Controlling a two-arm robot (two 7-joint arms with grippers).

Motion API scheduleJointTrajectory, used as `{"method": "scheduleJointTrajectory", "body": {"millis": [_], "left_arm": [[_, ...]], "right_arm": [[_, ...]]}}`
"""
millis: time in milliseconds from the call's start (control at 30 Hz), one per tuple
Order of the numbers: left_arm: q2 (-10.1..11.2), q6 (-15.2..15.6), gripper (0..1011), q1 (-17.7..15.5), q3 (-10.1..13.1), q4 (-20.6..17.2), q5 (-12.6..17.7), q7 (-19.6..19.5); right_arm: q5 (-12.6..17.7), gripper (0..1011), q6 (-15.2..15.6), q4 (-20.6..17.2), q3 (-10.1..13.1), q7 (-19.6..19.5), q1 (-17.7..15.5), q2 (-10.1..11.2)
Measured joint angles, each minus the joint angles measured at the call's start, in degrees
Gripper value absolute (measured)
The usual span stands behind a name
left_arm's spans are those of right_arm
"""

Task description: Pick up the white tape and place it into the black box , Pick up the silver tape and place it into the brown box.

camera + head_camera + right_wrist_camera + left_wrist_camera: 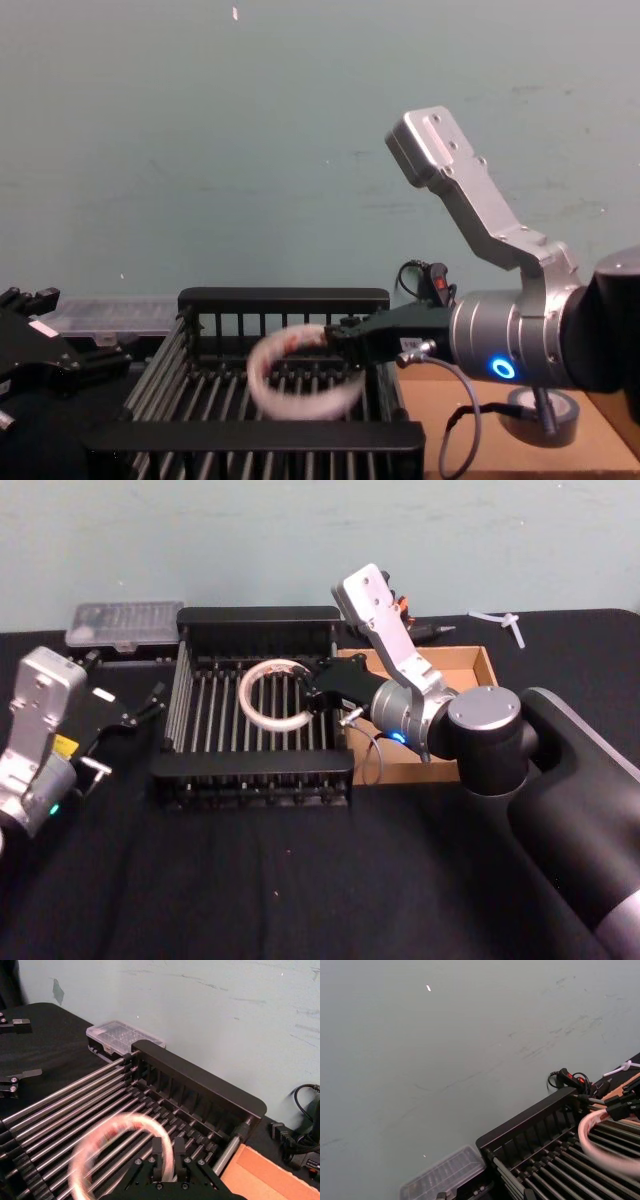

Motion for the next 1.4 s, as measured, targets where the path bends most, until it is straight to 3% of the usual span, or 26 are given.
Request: {"method": "scheduleJointTrajectory", "body": {"millis": [400, 700, 967, 1233, 1400], "left_arm": [[0.0, 0.0, 1001, 0.0, 0.0, 0.0, 0.0, 0.0], [0.0, 0.0, 1001, 0.0, 0.0, 0.0, 0.0, 0.0], [0.0, 0.0, 1001, 0.0, 0.0, 0.0, 0.0, 0.0], [0.0, 0.0, 1001, 0.0, 0.0, 0.0, 0.0, 0.0], [0.0, 0.0, 1001, 0.0, 0.0, 0.0, 0.0, 0.0]], "right_arm": [[0.16, 459, -0.13, -0.03, -0.01, 0.03, -0.04, 0.05], [0.24, 785, -0.19, -0.07, -0.01, 0.08, -0.05, 0.06], [0.28, 984, -0.23, -0.07, -0.01, 0.08, -0.05, 0.06], [0.56, 1000, -0.5, -1.53, 1.28, 0.94, -0.93, 0.33], [1.17, 1002, -0.56, -4.91, 3.35, 0.91, -2.42, 0.97]]}}
